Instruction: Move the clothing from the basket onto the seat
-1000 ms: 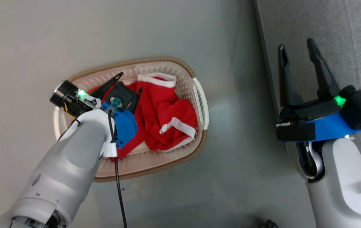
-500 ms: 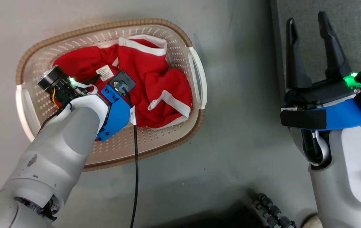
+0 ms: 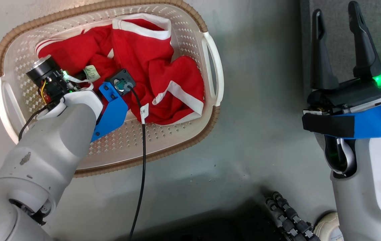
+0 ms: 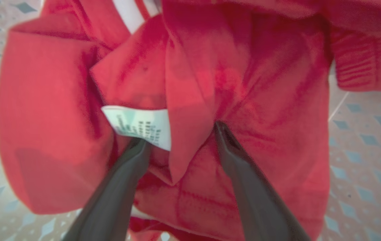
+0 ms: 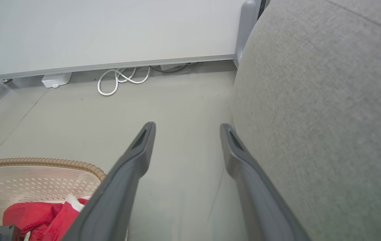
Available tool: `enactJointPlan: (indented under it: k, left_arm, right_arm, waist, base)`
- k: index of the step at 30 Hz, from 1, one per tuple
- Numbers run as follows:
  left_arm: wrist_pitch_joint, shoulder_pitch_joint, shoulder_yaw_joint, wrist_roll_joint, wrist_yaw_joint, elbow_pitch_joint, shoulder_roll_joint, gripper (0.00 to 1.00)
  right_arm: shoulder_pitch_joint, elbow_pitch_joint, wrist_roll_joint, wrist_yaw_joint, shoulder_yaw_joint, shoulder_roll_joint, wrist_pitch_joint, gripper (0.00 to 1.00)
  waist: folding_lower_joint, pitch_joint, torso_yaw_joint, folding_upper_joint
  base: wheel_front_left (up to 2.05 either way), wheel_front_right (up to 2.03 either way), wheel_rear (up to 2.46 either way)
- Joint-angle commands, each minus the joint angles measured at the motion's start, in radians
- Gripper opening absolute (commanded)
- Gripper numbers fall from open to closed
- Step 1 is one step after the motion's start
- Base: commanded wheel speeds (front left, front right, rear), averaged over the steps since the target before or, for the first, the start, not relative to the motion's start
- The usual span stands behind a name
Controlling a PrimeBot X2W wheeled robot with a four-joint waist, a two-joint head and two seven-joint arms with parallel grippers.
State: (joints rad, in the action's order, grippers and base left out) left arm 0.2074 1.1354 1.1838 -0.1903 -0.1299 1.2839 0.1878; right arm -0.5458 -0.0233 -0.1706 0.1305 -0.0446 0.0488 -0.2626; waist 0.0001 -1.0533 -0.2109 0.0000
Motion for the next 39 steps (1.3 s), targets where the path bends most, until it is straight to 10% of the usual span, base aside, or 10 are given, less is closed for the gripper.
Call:
enactJointPlan:
  k: [1, 2, 4, 39]
  left_arm:
    - [0.011, 0.019, 0.018, -0.008, 0.001, 0.003, 0.002, 1.0]
    - [0.016, 0.019, 0.023, -0.013, 0.001, 0.004, -0.001, 0.92]
    - [0.021, 0.02, 0.037, -0.022, 0.001, 0.004, -0.004, 0.0]
    - [-0.376, -0.123, 0.037, -0.205, 0.019, -0.026, -0.133, 0.0]
  right_arm:
    - [0.004, 0.009, 0.003, 0.0, 0.006, 0.003, -0.003, 1.0]
    - [0.006, 0.011, 0.005, 0.0, 0.007, 0.003, -0.003, 1.0]
    - [0.006, 0.013, 0.01, 0.0, 0.01, 0.003, -0.003, 1.0]
    - [0.105, -0.072, 0.072, 0.0, 0.025, 0.054, -0.003, 1.0]
  waist:
    - [-0.0001, -0.011, 0.004, 0.0]
    - [-0.0001, -0.014, 0.005, 0.0]
    - [-0.0001, -0.017, 0.007, 0.0]
    - [-0.0001, 0.353, 0.181, 0.0]
  base:
    - [0.0, 0.0, 0.0]
    - [0.0, 0.0, 0.0]
    - [0.0, 0.0, 0.0]
    - [0.0, 0.0, 0.0]
